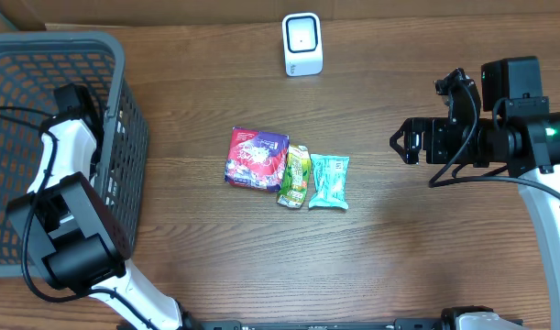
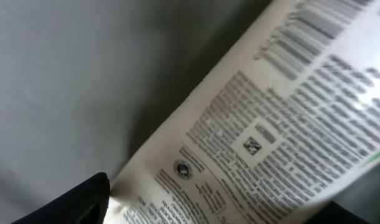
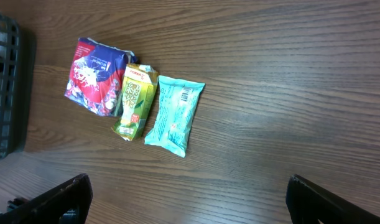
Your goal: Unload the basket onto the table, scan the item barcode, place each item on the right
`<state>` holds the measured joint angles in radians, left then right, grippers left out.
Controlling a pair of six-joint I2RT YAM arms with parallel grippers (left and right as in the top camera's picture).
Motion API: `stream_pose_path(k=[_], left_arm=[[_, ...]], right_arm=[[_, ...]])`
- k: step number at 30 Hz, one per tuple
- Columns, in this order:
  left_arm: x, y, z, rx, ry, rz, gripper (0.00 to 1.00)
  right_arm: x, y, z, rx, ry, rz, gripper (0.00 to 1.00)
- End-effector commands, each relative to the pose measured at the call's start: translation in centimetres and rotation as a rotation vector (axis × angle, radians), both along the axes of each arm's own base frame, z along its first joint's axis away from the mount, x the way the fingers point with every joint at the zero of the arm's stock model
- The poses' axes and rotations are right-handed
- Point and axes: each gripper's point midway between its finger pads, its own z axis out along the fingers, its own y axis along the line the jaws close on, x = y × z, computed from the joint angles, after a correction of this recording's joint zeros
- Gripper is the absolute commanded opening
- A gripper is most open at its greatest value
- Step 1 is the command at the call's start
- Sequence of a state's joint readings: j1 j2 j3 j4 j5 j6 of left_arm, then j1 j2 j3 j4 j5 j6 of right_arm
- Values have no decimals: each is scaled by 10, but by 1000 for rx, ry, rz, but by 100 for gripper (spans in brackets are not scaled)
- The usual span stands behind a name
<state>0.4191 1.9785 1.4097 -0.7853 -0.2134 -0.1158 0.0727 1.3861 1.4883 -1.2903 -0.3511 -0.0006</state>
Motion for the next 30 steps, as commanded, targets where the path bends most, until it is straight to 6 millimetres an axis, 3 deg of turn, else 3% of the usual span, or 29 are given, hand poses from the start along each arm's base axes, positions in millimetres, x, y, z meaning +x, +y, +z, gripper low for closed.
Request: stream_pose_path(k=[1, 8, 13, 19, 22, 25, 30], left_arm=[[-12, 5, -11, 45, 68, -39, 74], [-22, -1, -26, 24, 91, -49, 51], [-31, -10, -37, -12, 105, -39, 4], [-24, -7, -25, -12, 86, -14, 4], [-10, -1, 2, 1, 52, 0, 4], [11, 9, 49, 24, 0, 1, 4], [42, 22, 163, 94, -165, 10, 4]], right_arm=[[0, 1, -2, -4, -2, 11, 100], [1, 1, -2, -4, -4, 11, 100], [3, 2, 0, -3, -17, 11, 100], [4, 2, 0, -3, -18, 11, 100], [4, 2, 0, -3, -18, 11, 100], [4, 2, 0, -3, -19, 11, 100], [4, 2, 0, -3, -20, 11, 100]])
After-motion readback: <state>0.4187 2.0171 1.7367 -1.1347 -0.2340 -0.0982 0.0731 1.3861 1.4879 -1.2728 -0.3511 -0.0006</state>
